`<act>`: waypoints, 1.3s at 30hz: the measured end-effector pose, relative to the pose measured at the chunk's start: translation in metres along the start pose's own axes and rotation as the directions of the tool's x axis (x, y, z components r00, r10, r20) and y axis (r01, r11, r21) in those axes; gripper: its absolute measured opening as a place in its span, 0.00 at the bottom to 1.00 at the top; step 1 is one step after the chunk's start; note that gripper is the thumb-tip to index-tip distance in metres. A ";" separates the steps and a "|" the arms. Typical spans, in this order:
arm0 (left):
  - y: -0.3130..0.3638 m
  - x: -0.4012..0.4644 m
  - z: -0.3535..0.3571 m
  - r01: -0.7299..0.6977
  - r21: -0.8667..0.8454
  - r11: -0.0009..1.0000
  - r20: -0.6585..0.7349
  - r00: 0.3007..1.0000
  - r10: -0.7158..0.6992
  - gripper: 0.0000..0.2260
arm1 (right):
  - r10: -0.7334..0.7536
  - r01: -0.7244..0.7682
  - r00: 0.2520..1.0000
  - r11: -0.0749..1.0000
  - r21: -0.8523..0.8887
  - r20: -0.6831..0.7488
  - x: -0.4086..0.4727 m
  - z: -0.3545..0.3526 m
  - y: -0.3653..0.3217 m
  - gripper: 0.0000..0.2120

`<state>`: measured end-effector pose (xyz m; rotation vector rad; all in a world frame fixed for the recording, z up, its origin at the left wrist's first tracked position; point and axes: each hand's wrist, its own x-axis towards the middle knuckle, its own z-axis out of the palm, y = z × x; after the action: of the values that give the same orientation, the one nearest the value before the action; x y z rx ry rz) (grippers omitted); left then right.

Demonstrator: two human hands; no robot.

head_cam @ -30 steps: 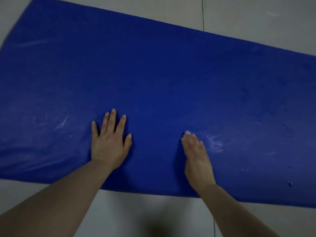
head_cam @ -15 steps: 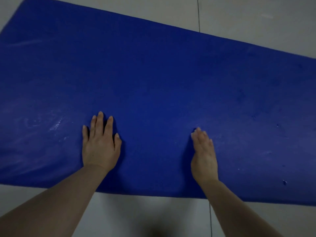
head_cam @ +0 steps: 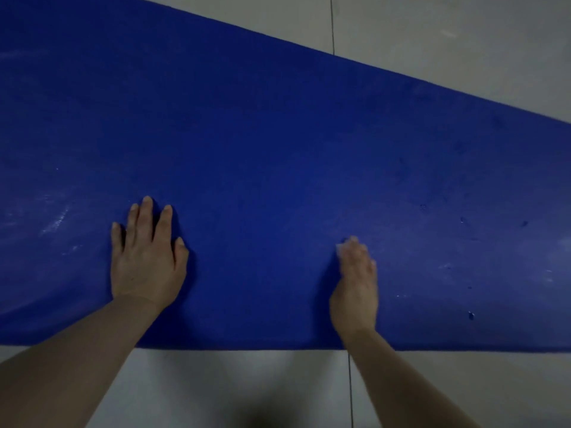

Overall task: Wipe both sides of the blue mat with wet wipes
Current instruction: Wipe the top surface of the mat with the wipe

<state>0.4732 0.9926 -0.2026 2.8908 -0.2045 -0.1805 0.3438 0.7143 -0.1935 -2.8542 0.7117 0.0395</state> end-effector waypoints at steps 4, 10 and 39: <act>0.001 0.000 0.001 0.004 -0.005 1.000 -0.005 1.000 -0.004 0.26 | 0.265 -0.261 0.963 0.962 0.081 -0.043 0.001 -0.011 0.036 0.33; 0.002 0.001 0.001 -0.003 -0.028 1.000 -0.018 1.000 0.002 0.25 | -0.131 0.128 0.991 0.984 0.122 0.011 -0.025 0.019 -0.024 0.40; 0.069 -0.016 0.019 -0.313 -0.189 0.931 -0.019 0.949 0.315 0.24 | -0.116 0.166 0.980 0.924 0.343 -0.162 -0.022 0.009 -0.004 0.08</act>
<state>0.4458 0.9246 -0.2028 2.6225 -0.6123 -0.1501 0.3262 0.7294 -0.2005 -2.5643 0.4755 -0.2842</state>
